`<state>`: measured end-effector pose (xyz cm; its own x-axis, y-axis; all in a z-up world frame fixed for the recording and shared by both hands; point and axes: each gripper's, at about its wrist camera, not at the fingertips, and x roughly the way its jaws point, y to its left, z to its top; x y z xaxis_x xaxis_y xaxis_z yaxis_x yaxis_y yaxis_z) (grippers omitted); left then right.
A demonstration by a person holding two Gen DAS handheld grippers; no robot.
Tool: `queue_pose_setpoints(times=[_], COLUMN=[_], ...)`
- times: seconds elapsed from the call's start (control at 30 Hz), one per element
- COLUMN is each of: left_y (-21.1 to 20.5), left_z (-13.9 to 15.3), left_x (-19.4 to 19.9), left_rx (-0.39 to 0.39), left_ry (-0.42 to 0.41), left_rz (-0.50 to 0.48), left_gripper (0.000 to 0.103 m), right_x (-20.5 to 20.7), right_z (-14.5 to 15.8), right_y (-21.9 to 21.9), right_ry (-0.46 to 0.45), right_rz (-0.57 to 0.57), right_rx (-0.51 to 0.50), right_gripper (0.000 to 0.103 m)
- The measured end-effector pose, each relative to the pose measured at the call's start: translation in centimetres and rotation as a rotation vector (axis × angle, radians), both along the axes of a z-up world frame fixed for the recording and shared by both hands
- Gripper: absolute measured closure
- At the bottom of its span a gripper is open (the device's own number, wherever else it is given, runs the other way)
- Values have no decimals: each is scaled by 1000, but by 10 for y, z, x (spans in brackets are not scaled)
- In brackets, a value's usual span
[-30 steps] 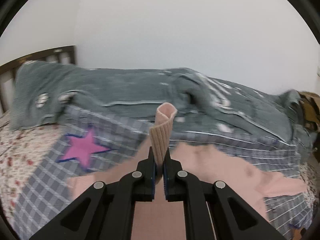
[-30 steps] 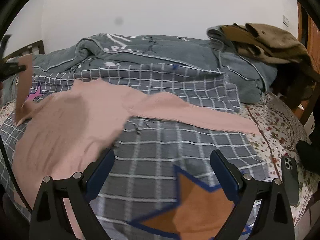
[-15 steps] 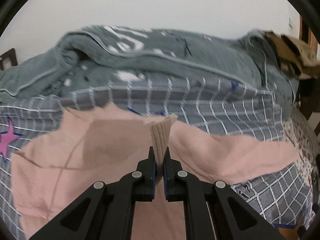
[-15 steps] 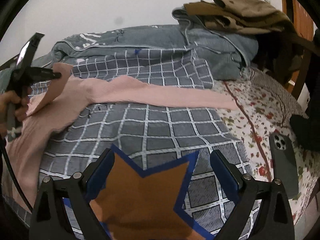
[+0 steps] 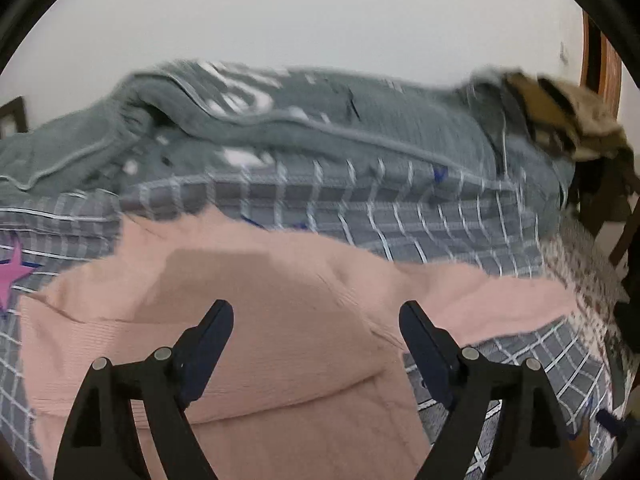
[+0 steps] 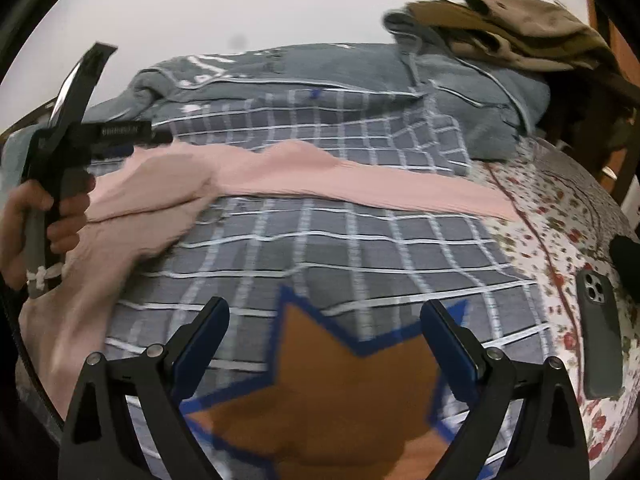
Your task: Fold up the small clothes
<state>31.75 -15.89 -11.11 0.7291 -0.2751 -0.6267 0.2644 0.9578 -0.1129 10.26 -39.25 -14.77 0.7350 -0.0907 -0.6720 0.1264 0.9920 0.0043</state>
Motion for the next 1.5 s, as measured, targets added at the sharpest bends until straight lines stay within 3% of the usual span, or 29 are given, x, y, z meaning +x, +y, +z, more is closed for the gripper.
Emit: queue_pose_setpoints(times=[0.13,0.27,0.57,0.63,0.67,0.77,0.83,0.93,1.0,1.1,1.2,1.33,1.37,1.43,1.47,1.5], left_y=[42,101,220,240,247,264,270,273,273,268,263,259,257,255,253,253], left_z=[13,18,-7,-17,-22,-35,-39,-42,-41,-36,-31,-30,-30,-33,-34,-35], left_x=[-14,-38,-115,-135,-143,-165,-174,-179,-180,-179,-176,-160,-156,-143,-137,-130], left_rx=[-9,-10,36,38,35,35,29,19,11,16,23,16,16,21,23,25], left_ry=[-7,-1,74,95,103,128,140,156,154,146,127,125,127,131,133,135], left_rz=[72,172,301,318,322,344,355,363,360,345,329,314,310,306,304,302], left_gripper=[19,19,19,19,19,19,19,19,19,19,19,19,19,19,19,19], right_x=[-8,-14,-28,-28,-28,-26,-32,-47,-48,-52,-62,-64,-66,-67,-65,-63], right_z=[7,7,-9,-16,-20,-31,-27,-13,-19,-40,-44,-37,-34,-29,-25,-21], right_y=[35,70,156,168,172,181,174,141,128,120,113,116,120,125,125,124], right_ry=[4,14,34,39,33,46,16,-37,0,74,75,82,78,67,59,43], right_rz=[96,180,319,302,297,302,289,195,175,155,141,125,132,144,143,138], right_rx=[60,132,179,136,116,9,-17,66,107,77,94,14,-20,-86,-110,-122], right_gripper=[17,34,37,45,54,97,97,98,98,98,98,96,93,74,57,50])
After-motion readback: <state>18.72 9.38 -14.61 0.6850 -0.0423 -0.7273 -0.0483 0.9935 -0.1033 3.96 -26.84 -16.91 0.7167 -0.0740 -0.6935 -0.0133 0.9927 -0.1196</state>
